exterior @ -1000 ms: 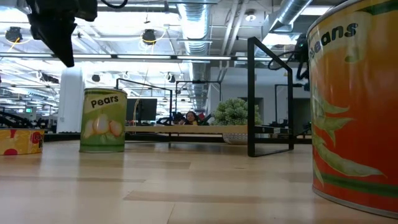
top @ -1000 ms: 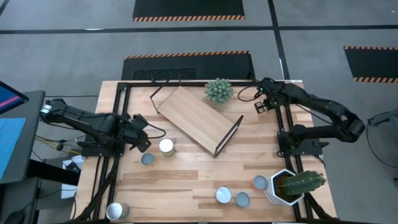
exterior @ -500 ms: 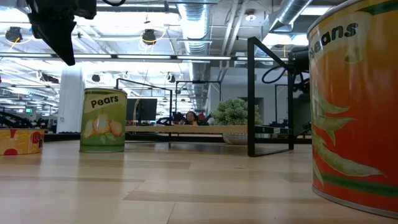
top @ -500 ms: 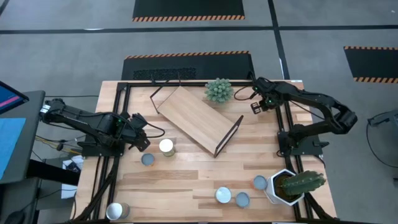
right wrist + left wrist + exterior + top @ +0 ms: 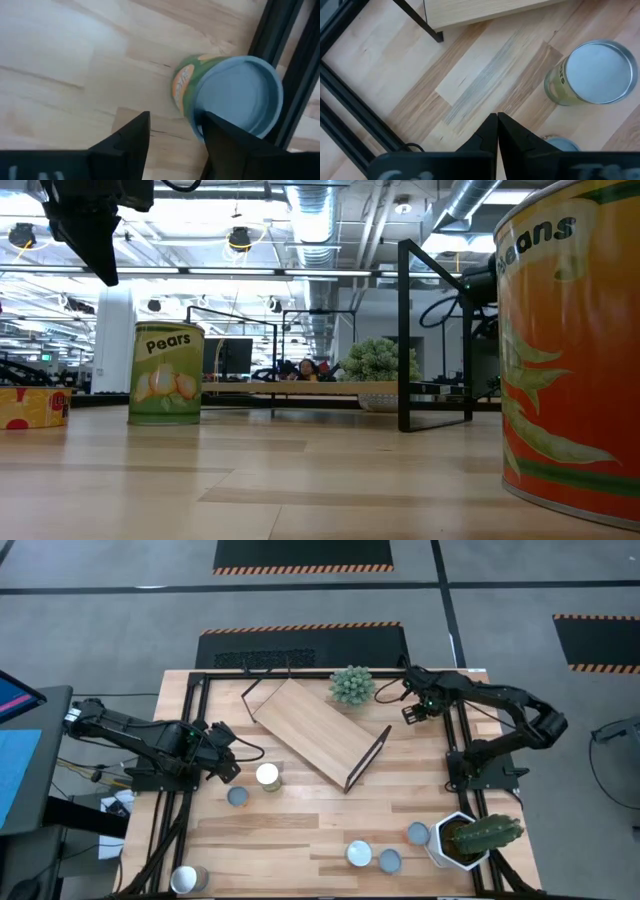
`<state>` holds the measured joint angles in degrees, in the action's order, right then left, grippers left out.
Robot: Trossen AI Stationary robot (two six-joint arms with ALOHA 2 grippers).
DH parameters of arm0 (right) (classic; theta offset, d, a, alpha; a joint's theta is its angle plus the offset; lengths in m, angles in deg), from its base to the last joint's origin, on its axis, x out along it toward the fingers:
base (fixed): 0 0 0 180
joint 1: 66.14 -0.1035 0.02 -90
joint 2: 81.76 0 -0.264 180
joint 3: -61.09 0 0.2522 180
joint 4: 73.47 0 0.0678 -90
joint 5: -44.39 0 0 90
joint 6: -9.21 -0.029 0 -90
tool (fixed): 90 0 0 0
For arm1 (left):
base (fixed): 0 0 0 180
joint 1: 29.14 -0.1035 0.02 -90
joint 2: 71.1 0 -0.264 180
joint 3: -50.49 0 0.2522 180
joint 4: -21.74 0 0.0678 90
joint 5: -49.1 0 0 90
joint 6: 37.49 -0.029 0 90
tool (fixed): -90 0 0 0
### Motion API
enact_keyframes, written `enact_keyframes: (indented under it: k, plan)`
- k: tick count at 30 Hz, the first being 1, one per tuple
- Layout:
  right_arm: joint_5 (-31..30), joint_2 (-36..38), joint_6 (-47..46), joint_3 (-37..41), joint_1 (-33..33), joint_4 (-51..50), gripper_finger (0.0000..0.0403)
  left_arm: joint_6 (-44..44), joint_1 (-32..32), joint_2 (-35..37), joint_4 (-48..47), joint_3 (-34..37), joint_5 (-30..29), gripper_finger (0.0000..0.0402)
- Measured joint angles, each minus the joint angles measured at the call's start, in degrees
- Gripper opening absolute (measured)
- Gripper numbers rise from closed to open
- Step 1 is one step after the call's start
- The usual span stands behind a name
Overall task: Pick and place cans onto a shelf
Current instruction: Put the canned sliced peaches on the shelf
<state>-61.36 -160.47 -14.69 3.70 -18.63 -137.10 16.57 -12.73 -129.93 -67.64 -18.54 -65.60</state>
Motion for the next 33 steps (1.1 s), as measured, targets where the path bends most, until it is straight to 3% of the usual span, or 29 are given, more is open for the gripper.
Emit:
enact_keyframes:
  k: [7, 15, 25, 33]
  plan:
    - [-1.8, -2.4, -0.7, -0.3, -0.4, -0.1, 0.016, 0.0, 0.0, 0.0, 0.1, 0.0, 0.0, 0.0]
    - [0.5, 1.5, 0.4, 0.0, -0.6, -1.7, 0.0016, 0.1, 0.0, 0.0, 0.1, 0.0, -0.6, 0.0]
    - [0.1, 14.3, -2.9, -13.2, -8.2, -12.3, 0.0005, 0.1, 0.0, 0.0, 0.1, 0.0, -2.7, 0.0]
    - [4.5, 18.7, -2.6, -19.7, -17.8, 9.8, 0.0003, 0.2, 0.0, 0.0, 0.8, 0.0, -4.9, 0.0]
